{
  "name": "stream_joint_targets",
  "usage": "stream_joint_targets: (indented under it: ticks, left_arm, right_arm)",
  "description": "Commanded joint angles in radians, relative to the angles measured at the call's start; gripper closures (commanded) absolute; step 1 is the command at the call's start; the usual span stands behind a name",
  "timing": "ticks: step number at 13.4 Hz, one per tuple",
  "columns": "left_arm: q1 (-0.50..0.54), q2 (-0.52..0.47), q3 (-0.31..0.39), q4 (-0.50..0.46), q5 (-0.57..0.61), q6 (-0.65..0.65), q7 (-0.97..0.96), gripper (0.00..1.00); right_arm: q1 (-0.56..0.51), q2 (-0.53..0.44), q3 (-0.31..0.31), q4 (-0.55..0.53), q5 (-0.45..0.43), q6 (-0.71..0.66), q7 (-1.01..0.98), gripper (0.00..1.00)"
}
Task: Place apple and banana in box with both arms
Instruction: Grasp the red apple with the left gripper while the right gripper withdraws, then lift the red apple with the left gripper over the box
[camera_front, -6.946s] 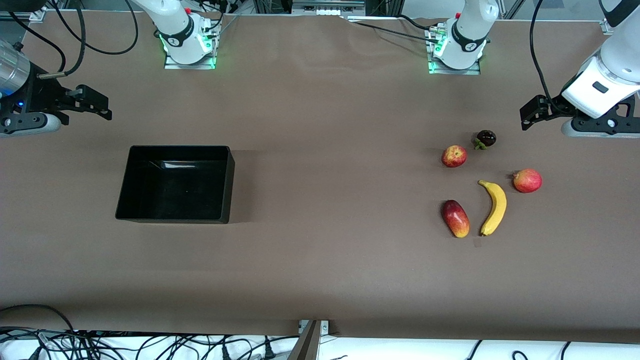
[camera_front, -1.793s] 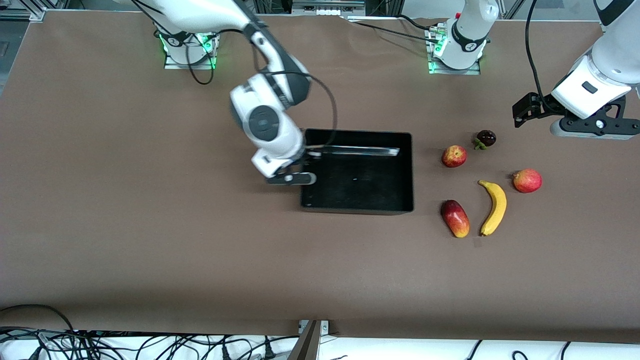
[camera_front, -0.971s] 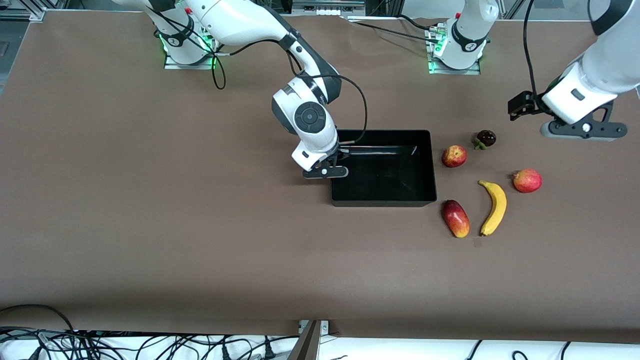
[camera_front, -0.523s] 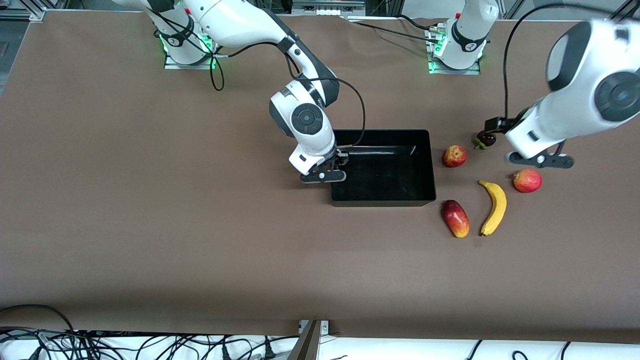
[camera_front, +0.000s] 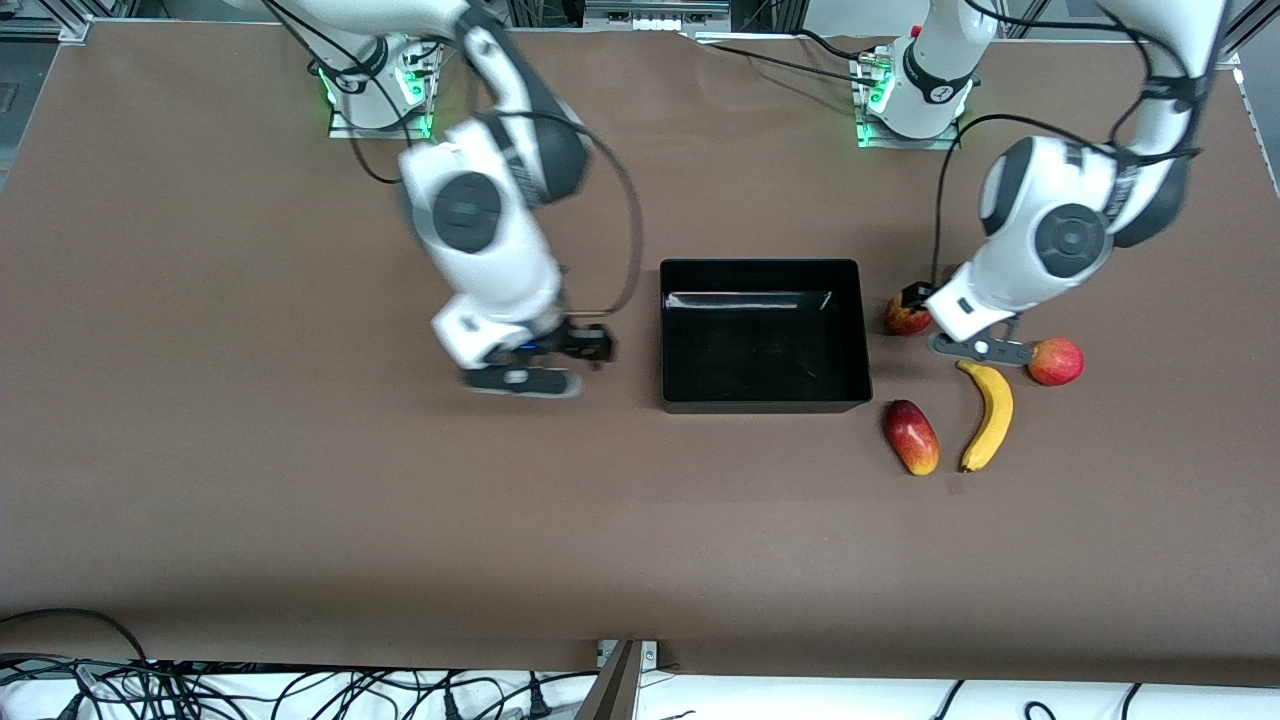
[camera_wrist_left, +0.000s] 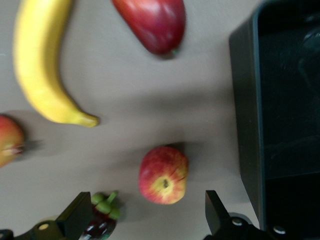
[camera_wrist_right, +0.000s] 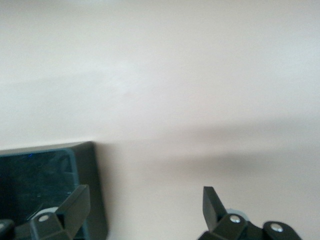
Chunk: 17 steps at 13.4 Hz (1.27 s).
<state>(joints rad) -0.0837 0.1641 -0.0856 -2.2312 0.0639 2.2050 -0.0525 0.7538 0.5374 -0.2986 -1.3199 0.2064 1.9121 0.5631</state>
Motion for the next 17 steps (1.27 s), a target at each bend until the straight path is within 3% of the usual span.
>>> stream_joint_targets:
  ticks: [1, 7, 9, 10, 11, 12, 13, 15, 17]
  left_arm:
    - [0.002, 0.018, -0.003, -0.044, -0.007, 0.077, 0.011, 0.00]
    - [0.002, 0.095, -0.003, -0.093, -0.004, 0.191, 0.019, 0.00]
    - [0.004, 0.123, -0.005, -0.094, -0.004, 0.203, 0.019, 0.00]
    - [0.002, 0.127, -0.003, -0.094, -0.001, 0.203, 0.025, 0.00]
    - [-0.001, 0.126, -0.005, -0.093, 0.002, 0.196, 0.072, 0.37]
    - [0.001, 0.127, -0.005, -0.091, 0.002, 0.194, 0.110, 0.60]
    - [0.005, 0.127, -0.003, -0.088, 0.002, 0.190, 0.120, 0.76]
    - [0.010, 0.120, -0.005, -0.074, 0.002, 0.153, 0.120, 0.82]
    - [0.006, 0.086, -0.006, 0.013, 0.002, 0.014, 0.120, 0.82]
  right_arm:
    - [-0.013, -0.115, -0.081, -0.042, 0.007, -0.132, -0.138, 0.00]
    - [-0.025, -0.454, -0.261, -0.313, -0.005, -0.219, -0.387, 0.00]
    - [-0.086, -0.478, -0.269, -0.315, -0.012, -0.267, -0.416, 0.00]
    - [-0.131, -0.488, -0.234, -0.315, -0.012, -0.284, -0.442, 0.00]
    - [-0.207, -0.502, -0.179, -0.315, -0.016, -0.295, -0.448, 0.00]
    - [-0.276, -0.508, -0.121, -0.315, -0.031, -0.301, -0.463, 0.00]
    - [-0.337, -0.517, -0.066, -0.315, -0.060, -0.318, -0.491, 0.00]
    - [-0.456, -0.536, 0.056, -0.317, -0.097, -0.340, -0.496, 0.00]
    - [-0.589, -0.550, 0.201, -0.317, -0.134, -0.349, -0.496, 0.00]
